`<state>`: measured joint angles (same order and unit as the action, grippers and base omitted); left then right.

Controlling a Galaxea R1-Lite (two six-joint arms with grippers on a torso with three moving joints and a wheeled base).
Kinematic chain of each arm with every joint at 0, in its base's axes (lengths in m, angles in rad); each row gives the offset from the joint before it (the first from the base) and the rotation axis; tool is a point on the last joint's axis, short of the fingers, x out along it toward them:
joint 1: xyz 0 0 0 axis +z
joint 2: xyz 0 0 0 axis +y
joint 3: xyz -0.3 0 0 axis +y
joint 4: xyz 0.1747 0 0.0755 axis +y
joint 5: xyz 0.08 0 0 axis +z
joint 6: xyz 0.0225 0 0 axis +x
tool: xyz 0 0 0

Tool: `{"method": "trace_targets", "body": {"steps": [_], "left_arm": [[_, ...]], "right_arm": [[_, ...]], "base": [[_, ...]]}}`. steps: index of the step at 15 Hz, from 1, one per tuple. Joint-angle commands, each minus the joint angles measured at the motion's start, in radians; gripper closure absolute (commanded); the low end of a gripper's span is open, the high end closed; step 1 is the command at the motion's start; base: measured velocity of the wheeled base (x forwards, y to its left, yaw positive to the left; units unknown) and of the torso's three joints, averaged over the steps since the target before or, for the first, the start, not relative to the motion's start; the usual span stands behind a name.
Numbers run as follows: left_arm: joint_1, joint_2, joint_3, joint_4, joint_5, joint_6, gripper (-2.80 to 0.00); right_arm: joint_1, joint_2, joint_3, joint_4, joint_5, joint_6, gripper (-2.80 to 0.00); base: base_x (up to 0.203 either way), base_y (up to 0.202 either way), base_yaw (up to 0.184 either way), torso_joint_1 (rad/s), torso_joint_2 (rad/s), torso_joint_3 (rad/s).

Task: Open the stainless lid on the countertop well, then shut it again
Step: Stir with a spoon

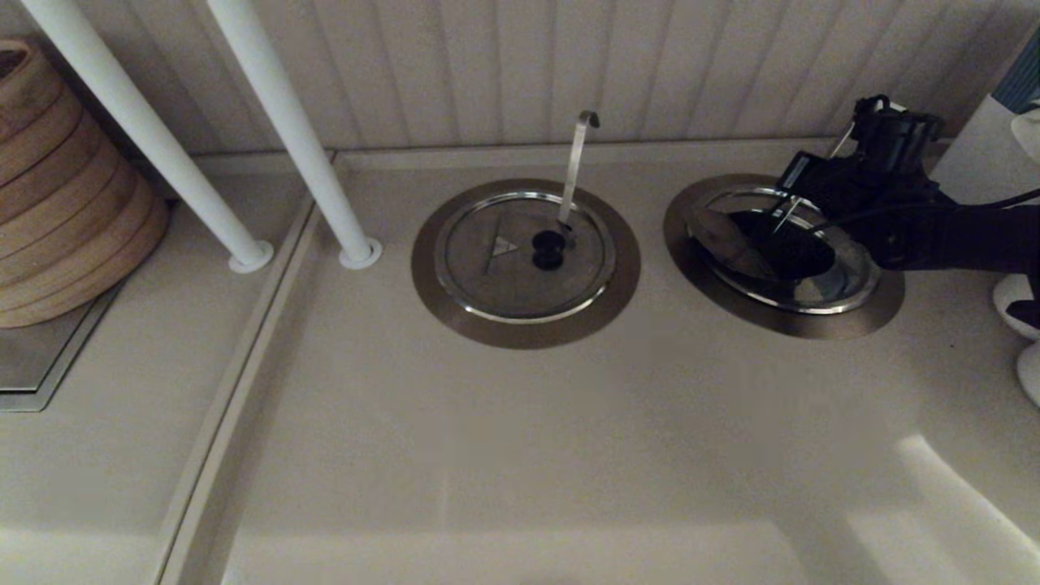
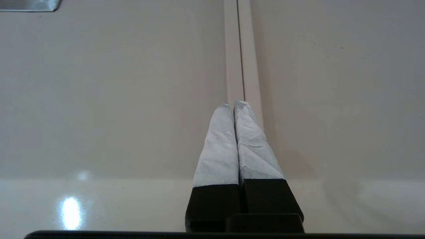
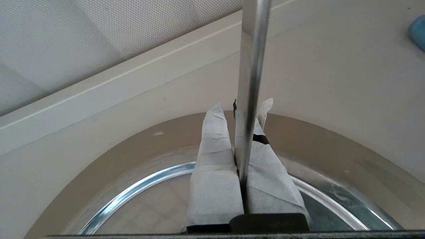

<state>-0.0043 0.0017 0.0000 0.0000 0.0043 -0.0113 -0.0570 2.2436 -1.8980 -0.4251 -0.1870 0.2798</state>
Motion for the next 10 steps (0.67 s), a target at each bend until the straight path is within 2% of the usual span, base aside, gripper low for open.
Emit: {"method": "trace_targets", "body": {"steps": [1, 5, 10], "left_arm": [[0.0, 0.0, 0.0, -0.001, 0.0, -0.001, 0.0], [0.0, 0.0, 0.0, 0.0, 0.0, -0.001, 0.0], [0.0, 0.0, 0.0, 0.0, 0.0, -0.001, 0.0]], "right_arm": [[0.007, -0.068, 0.049, -0.002, 0.002, 0.001, 0.0], [0.049, -0.231, 0.229, 0.007, 0.084, -0.007, 0.0], [0.089, -0.359, 0.317, 0.039, 0.1, -0.06, 0.0]], "base": [[0.0, 0.0, 0.0, 0.0, 0.0, 0.0], [0.0, 0.0, 0.0, 0.0, 0.0, 0.0], [0.0, 0.0, 0.0, 0.0, 0.0, 0.0]]}}
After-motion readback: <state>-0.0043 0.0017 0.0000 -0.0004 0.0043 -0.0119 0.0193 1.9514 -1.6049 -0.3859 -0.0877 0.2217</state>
